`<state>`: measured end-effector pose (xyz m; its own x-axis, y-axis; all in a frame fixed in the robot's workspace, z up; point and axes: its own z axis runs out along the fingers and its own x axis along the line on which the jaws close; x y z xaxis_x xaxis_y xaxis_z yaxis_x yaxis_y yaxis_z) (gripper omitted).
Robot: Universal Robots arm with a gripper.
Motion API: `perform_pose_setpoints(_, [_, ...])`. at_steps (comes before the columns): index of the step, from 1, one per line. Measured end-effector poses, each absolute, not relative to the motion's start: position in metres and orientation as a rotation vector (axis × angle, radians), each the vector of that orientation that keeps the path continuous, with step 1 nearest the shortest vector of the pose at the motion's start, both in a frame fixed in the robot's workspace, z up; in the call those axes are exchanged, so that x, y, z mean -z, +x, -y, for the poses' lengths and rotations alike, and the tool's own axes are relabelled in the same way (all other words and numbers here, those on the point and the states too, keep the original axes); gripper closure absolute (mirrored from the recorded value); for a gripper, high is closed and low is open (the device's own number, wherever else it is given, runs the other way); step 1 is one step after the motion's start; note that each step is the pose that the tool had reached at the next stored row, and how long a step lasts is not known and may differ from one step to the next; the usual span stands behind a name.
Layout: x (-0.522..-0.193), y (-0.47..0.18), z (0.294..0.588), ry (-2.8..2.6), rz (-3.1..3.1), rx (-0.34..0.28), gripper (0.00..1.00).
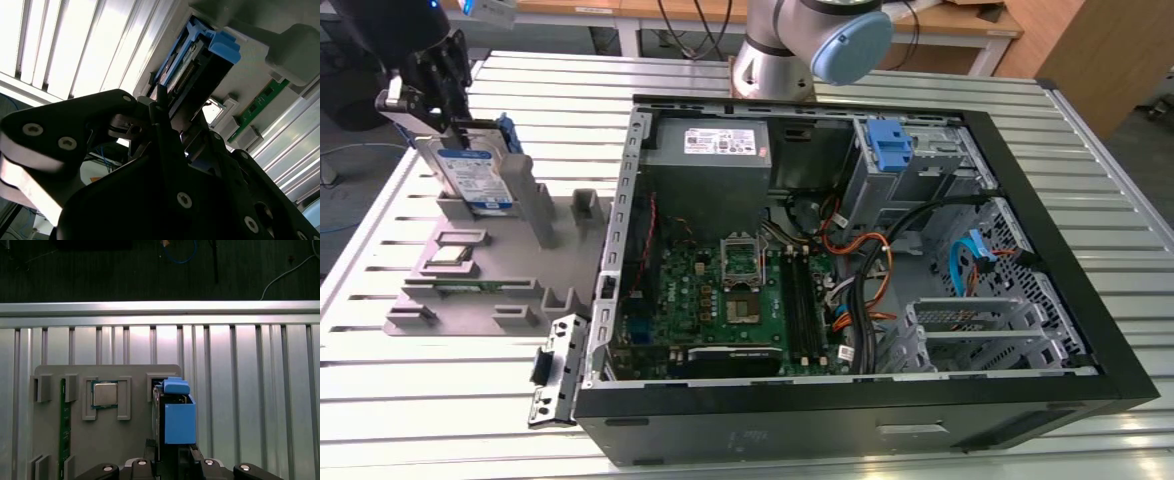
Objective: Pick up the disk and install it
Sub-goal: 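Pick up the disk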
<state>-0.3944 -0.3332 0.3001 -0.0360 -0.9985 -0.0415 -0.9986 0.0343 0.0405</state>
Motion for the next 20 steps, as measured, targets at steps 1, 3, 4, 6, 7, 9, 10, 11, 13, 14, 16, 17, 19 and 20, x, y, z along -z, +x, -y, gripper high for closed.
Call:
perform_pose_setpoints(1, [-0.3001,-0.3944,0.3332,-2.180,-2.258,-0.091,0.65])
perform_pose_setpoints(3, [-0.3000,-0.3944,0.3332,-2.180,-2.258,-0.091,0.65])
perform_pose_setpoints(4, [-0.3000,-0.3944,0.3332,-2.180,-2.258,-0.091,0.65])
perform_pose_setpoints(6, [-0.3000,-0.3944,0.3332,-2.180,-2.258,-0.091,0.65])
perform_pose_setpoints(7, [-0.3000,-0.3944,0.3332,-2.180,-2.258,-0.091,0.65])
perform_pose_setpoints(9, [-0.2999,-0.3944,0.3332,-2.180,-2.258,-0.091,0.65])
perform_pose_setpoints(10, [-0.2999,-0.3944,0.3332,-2.180,-2.258,-0.091,0.65])
perform_pose_setpoints(11, [-0.2999,-0.3944,0.3332,-2.180,-2.258,-0.091,0.65])
perform_pose_setpoints(13, [-0.3005,-0.3943,0.3331,-2.179,-2.257,-0.091,0.65])
perform_pose_setpoints(14, [-0.3011,-0.3943,0.3331,-2.179,-2.257,-0.091,0.65])
perform_pose_setpoints(16, [-0.3030,-0.3944,0.3331,-2.180,-2.258,-0.091,0.65])
perform_pose_setpoints(17, [-0.3039,-0.3944,0.3331,-2.180,-2.258,-0.091,0.65])
perform_pose_setpoints(19, [-0.3062,-0.3944,0.3331,-2.180,-2.258,-0.091,0.65])
perform_pose_setpoints(20, [-0.3073,-0.3944,0.3331,-2.180,-2.258,-0.091,0.65])
